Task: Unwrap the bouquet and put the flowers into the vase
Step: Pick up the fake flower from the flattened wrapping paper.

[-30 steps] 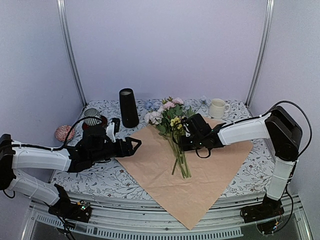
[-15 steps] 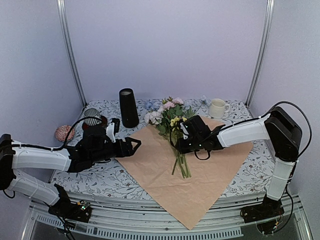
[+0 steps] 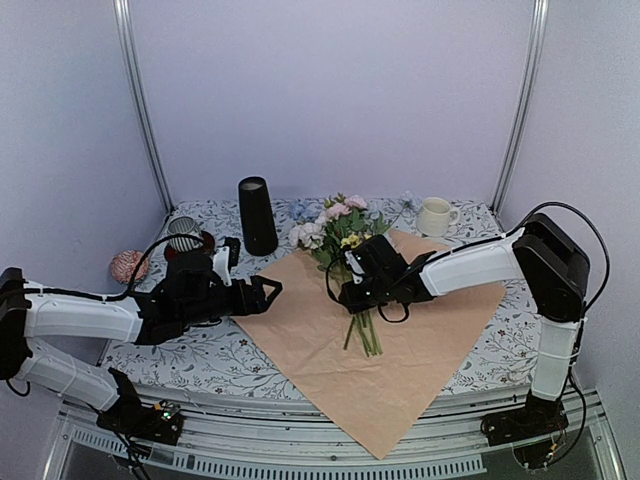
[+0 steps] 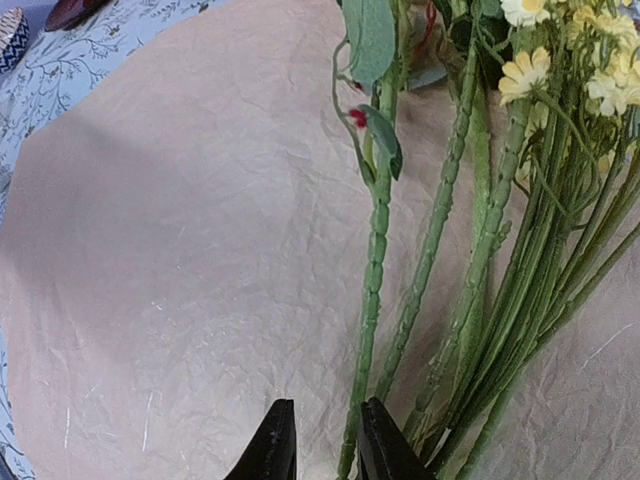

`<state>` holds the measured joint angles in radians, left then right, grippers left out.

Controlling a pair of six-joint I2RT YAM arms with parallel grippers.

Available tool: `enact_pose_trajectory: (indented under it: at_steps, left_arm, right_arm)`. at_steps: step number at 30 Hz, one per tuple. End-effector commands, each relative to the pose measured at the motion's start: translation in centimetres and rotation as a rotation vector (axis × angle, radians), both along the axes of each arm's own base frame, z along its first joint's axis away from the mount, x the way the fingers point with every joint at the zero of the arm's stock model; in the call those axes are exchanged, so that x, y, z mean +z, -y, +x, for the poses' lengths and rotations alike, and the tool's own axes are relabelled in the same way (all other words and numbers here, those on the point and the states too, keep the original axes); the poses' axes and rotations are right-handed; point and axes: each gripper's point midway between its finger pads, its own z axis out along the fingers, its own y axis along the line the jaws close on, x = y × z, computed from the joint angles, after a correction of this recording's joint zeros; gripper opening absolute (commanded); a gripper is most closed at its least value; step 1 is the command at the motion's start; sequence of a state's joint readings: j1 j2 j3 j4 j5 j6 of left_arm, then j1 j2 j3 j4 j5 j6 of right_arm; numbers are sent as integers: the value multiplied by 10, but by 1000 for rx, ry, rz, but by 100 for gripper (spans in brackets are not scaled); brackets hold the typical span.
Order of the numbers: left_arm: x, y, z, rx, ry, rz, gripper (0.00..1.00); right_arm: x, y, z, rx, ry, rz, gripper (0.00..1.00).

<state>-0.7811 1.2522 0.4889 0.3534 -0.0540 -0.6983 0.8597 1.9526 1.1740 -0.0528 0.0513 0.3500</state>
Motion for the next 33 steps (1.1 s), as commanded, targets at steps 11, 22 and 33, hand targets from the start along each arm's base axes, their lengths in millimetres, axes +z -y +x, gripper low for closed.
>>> enact_pose_trajectory:
  at_steps: [11, 22, 33]
  left_arm:
    - [3, 2, 6, -4, 6, 3, 88]
    - [2, 0, 4, -2, 6, 4, 88]
    - [2, -2, 3, 1, 7, 1, 88]
  right_arm:
    - [-15, -6, 6, 3, -21, -58, 23]
    - [-35, -6, 8, -6, -61, -109, 23]
    - [-55, -9, 6, -1, -117, -144, 20]
